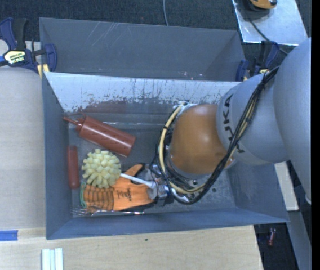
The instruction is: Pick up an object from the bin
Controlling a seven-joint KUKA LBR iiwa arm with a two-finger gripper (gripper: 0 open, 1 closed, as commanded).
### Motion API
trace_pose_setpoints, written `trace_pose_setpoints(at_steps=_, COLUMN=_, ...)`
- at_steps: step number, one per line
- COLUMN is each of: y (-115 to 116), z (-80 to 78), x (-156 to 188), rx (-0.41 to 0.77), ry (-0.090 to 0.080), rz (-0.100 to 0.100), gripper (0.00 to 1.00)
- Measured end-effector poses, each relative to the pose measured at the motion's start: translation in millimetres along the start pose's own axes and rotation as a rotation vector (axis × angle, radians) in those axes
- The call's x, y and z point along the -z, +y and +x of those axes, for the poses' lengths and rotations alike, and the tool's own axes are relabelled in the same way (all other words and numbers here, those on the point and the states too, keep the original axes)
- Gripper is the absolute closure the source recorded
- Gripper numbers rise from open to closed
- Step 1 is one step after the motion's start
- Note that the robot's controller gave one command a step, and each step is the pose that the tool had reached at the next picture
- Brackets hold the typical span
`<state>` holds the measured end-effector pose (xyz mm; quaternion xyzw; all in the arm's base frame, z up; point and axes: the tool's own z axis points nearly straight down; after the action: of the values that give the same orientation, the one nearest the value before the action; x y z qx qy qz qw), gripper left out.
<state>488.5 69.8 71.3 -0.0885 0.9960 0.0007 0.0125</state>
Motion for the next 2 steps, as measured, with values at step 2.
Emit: trace_pose_setpoints(at_steps=2, y=0.0, z=0.0, x=0.0, rx=-0.001, ry=0.0, rz=0.0, gripper=1.0)
